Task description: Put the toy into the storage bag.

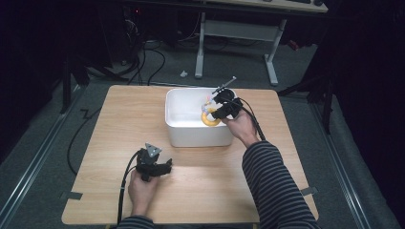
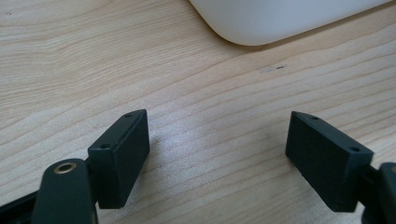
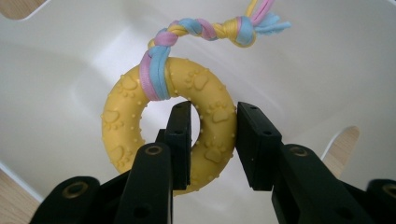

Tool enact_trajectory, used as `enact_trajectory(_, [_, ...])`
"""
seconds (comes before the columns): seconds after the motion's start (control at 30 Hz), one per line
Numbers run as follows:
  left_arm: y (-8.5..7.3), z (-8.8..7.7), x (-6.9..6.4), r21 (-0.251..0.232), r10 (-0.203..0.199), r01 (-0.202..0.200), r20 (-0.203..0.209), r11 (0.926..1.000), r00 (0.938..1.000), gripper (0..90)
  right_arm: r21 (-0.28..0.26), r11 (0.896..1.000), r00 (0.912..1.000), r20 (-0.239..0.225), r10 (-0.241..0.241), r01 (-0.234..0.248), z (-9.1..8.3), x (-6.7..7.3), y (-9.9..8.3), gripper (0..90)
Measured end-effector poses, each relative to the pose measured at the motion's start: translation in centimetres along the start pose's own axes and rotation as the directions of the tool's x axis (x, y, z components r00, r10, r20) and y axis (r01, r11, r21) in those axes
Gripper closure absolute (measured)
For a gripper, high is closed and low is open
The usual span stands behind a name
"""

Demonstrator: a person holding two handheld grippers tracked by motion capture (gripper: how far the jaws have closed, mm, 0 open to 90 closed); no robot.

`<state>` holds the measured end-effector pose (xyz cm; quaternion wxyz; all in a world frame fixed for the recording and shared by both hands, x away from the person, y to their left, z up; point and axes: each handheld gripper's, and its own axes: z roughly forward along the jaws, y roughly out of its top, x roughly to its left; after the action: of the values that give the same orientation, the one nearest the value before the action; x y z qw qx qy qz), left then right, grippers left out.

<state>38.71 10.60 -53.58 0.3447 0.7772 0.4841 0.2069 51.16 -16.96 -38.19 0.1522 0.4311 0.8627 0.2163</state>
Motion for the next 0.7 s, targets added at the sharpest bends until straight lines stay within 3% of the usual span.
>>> enact_trajectory(0.7, [0.0,0.0,0.0,0.0,0.0,0.0,0.0,1.0,1.0,22.0,0.036,0.999,0.9992,-0.023,-0.033,0.034,-0.24,0.8,-0.69,67.6])
